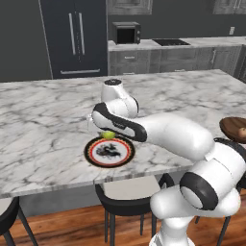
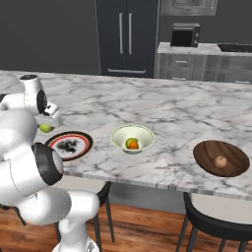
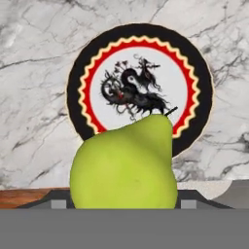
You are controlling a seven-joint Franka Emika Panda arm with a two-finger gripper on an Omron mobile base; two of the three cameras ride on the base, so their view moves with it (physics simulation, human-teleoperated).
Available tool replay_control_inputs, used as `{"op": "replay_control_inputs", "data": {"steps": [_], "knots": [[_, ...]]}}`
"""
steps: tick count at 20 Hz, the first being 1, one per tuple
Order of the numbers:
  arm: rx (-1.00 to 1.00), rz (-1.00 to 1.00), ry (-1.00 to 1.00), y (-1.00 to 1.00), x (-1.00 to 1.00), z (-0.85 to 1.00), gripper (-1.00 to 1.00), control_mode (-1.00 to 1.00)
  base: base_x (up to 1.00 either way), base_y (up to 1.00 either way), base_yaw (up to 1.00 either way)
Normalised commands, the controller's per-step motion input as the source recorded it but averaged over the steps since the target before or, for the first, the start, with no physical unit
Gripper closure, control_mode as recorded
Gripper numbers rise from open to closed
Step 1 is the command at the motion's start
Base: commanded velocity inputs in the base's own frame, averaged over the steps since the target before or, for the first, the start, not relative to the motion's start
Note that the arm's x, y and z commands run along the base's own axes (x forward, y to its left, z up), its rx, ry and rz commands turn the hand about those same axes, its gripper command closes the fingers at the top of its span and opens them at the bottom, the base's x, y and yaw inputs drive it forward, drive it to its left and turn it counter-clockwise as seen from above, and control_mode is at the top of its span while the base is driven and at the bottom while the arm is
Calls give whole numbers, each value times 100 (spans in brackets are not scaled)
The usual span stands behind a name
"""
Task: Take the fruits from the plate on the dining counter and place two fruits in each bowl.
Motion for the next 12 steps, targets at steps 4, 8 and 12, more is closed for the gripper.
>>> {"op": "replay_control_inputs", "data": {"steps": [4,8,12], "knots": [[3,41,0,-58,-74,-2,100,-100,0,0,0],[7,30,-1,-58,-54,14,100,-100,0,0,0],[0,4,6,-56,-8,35,100,-100,0,0,0]]}}
